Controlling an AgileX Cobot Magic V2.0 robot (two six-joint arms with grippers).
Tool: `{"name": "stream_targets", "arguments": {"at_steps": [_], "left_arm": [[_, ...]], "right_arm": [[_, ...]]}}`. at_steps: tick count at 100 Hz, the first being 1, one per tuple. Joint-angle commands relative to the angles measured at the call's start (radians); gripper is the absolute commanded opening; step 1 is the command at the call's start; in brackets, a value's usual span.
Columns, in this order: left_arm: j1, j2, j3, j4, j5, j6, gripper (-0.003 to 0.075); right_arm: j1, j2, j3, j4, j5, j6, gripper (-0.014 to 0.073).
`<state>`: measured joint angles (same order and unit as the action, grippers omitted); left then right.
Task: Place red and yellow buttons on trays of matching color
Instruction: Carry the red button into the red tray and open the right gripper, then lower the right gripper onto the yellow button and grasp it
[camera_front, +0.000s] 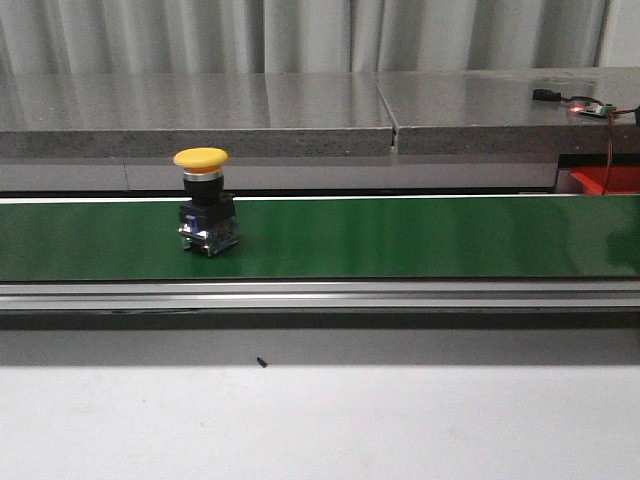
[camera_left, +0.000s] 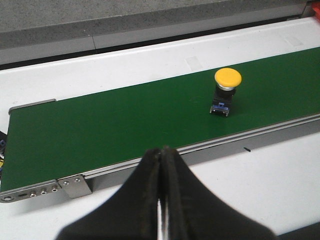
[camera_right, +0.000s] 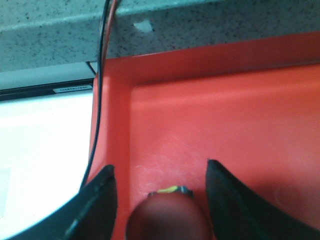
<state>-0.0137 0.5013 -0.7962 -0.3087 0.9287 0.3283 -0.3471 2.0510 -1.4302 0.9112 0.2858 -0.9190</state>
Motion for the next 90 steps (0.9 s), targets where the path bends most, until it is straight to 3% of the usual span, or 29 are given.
{"name": "stream_targets", "arguments": {"at_steps": [1,48,90], "left_arm": [[-0.006,0.006,-0.025,-0.025,-0.070,0.002,-0.0019],[-0.006,0.006,-0.025,-0.025,-0.070,0.002,-0.0019],[-0.006,0.006,-0.025,-0.025,-0.070,0.002,-0.0019]], "right_arm": [[-0.005,-0.071,-0.034,0.023,-0.016,-0.008,0.0426],[-0.005,-0.248,-0.009,-0.005,0.118,-0.008,0.0426],[0.066,-0.566,0.276,-0.004,0.019,-0.023,0.0426]]}}
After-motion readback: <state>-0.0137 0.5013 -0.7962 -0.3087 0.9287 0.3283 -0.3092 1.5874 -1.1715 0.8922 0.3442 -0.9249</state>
